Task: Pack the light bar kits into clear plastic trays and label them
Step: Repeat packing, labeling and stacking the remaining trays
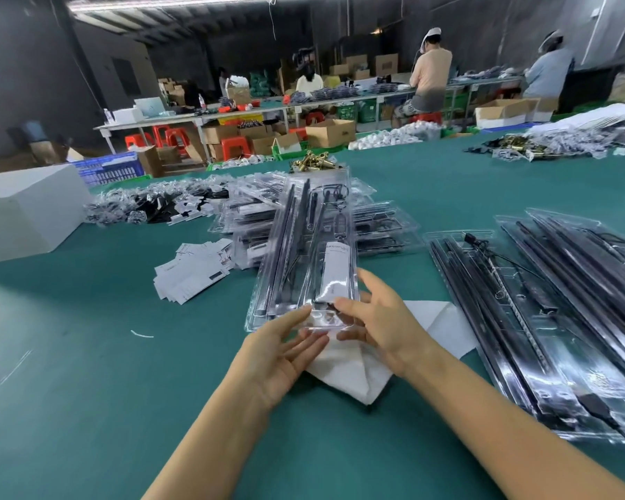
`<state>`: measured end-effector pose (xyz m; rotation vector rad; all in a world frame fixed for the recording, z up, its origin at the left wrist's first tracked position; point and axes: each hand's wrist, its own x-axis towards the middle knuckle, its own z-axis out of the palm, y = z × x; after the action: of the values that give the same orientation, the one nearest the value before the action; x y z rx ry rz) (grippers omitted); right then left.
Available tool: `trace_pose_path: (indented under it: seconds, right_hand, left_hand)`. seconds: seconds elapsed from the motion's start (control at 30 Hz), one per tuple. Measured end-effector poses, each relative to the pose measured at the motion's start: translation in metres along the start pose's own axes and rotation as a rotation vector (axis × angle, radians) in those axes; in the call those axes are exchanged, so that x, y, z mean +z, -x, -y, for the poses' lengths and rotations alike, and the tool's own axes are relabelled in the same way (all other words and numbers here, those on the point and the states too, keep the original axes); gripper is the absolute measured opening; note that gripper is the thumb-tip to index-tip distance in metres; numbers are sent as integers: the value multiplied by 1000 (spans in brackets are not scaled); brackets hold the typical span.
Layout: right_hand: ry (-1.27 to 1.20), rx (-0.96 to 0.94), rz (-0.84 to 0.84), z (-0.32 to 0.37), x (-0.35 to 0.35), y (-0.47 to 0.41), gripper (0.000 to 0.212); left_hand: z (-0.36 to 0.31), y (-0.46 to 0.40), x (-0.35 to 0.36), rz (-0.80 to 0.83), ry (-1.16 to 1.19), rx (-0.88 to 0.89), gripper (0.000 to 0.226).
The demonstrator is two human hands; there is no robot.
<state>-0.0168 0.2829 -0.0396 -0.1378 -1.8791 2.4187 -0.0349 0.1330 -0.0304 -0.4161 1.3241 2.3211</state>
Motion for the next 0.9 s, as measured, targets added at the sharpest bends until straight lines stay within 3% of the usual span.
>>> trace_pose_path:
  seconds: [0.13,0.33,0.47,0.9]
  right_hand:
    - [-16,16,37,4,-7,0,42]
    - [-170,49,-35,1,1,3,22]
    - [-238,82,-8,-1,6,4,3]
    - [-329,122,-101,-3,9,4,15]
  left_hand:
    - [1,-1,-3,119,-79,35,17]
    - [3,-4,-4,109,-68,197,33]
    - [6,-2,-1,111,-34,305,29]
    - [25,2,13,19,-92,462,18]
